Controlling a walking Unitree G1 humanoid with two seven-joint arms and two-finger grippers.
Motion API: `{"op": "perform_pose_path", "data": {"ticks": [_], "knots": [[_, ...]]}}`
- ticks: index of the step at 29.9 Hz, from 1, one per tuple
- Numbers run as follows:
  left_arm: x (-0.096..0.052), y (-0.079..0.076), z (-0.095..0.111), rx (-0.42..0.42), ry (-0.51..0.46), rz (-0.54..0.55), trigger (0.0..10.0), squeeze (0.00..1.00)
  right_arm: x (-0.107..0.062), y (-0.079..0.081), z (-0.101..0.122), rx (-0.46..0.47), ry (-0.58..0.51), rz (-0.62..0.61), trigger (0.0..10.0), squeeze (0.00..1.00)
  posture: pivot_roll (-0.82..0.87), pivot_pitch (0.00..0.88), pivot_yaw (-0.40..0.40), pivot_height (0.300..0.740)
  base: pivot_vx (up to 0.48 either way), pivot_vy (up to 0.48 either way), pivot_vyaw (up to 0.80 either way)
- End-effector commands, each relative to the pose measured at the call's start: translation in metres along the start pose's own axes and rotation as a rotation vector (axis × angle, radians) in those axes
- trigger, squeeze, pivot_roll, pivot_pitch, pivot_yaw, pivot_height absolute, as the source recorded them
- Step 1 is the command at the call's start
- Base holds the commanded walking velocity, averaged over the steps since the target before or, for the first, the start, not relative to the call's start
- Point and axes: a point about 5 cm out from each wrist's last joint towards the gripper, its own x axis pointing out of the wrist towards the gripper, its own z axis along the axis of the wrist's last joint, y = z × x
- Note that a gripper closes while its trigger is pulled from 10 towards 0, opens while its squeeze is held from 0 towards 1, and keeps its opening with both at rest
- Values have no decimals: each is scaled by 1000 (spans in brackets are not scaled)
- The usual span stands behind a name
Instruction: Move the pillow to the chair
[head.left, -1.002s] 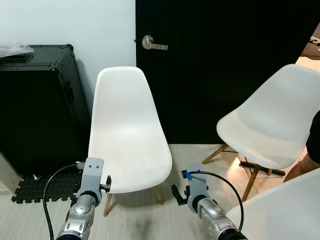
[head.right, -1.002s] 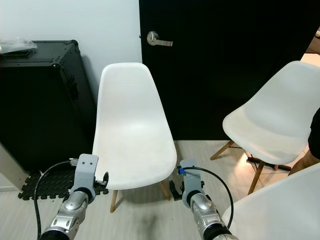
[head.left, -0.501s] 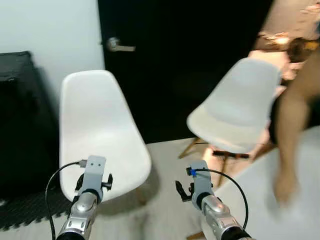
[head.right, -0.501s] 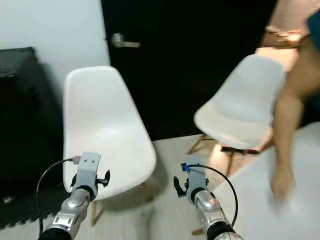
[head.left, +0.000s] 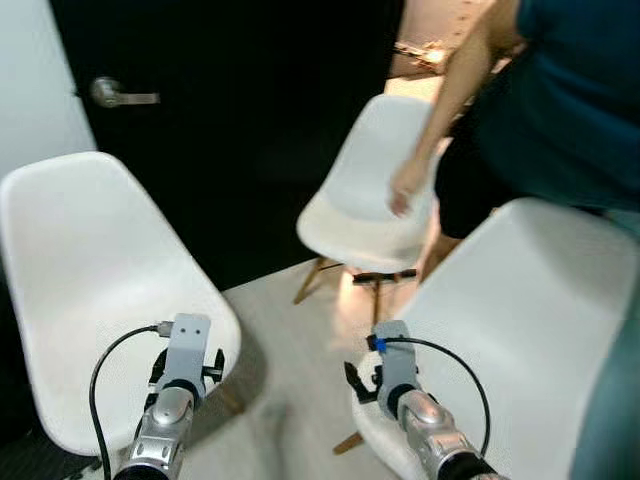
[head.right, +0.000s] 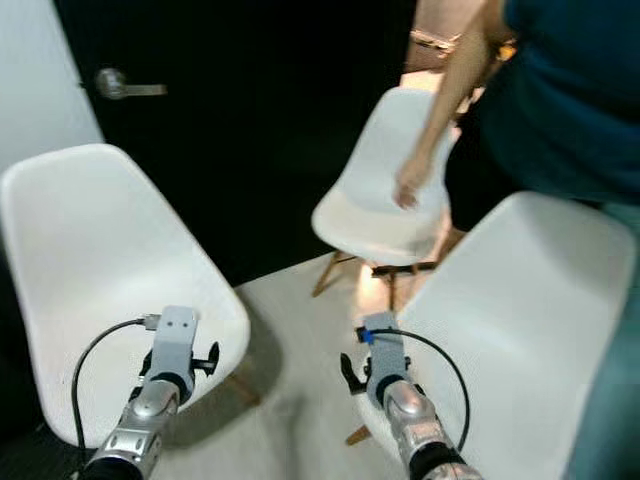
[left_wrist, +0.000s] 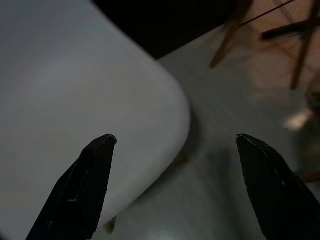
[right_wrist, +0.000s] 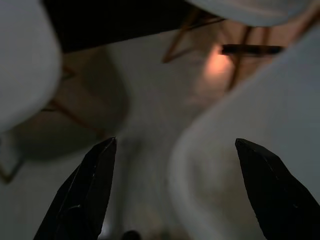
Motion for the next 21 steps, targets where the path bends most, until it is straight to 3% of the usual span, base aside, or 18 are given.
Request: {"op": "perform_pose_path", "data": {"ticks": [1,21], "knots": [[-2,1,-5,5,15,2,10000,0,-1,4,-4,7,8,11,10000,0,0,0,-72,740,0,0,-800],[-3,2,-7,8,16,0,10000,0,-1,5,-6,-8,13,18,10000,0,-2,0,-72,740,0,0,-800]]}}
